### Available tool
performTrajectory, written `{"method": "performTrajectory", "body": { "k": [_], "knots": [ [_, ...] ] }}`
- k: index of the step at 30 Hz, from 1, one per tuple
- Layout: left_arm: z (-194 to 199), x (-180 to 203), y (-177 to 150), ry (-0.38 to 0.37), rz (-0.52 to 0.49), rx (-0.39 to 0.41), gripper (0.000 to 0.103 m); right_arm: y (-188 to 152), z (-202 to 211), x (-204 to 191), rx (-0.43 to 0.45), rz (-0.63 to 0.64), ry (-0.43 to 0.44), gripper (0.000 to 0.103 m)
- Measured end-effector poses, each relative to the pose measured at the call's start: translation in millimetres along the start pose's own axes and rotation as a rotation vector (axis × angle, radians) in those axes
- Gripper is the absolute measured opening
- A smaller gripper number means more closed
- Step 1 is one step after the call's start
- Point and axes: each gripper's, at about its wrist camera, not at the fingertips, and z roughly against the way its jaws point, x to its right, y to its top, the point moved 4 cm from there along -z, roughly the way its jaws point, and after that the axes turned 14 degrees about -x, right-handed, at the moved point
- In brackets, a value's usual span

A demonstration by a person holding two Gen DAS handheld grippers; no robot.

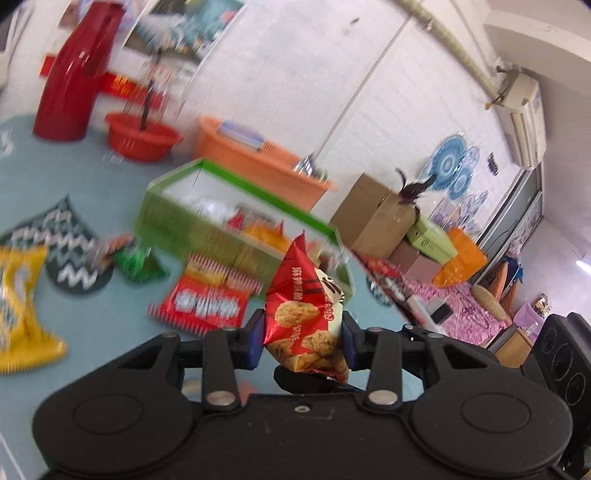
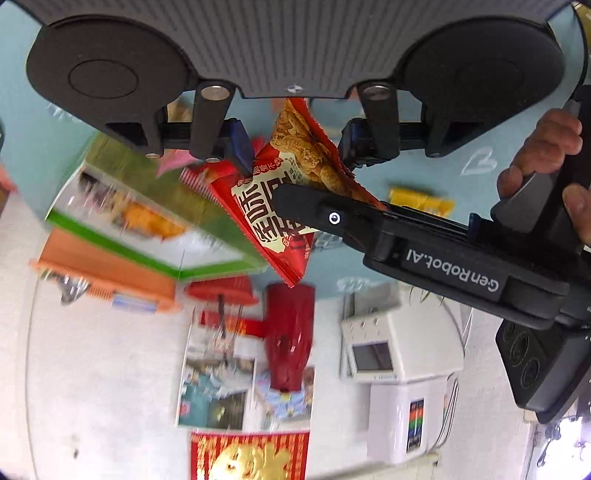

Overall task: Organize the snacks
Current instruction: 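Carry the red egg-crisp bag over the green box and open the left gripper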

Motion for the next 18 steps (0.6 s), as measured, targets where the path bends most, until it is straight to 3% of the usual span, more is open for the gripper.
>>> {"method": "performTrajectory", "body": {
  "k": [10, 18],
  "knots": [
    [-22.8, 4.9, 78.1, -0.027, -0.063, 0.099, 0.070, 60.8, -12.0, 44.3, 0.135, -0.009, -0.092, 0.082],
    [-65.0, -36.0, 109.9, -0.047, -0.005, 0.074, 0.070, 74.9, -55.3, 74.4, 0.137, -0.041, -0.089, 0.082]
  ]
}}
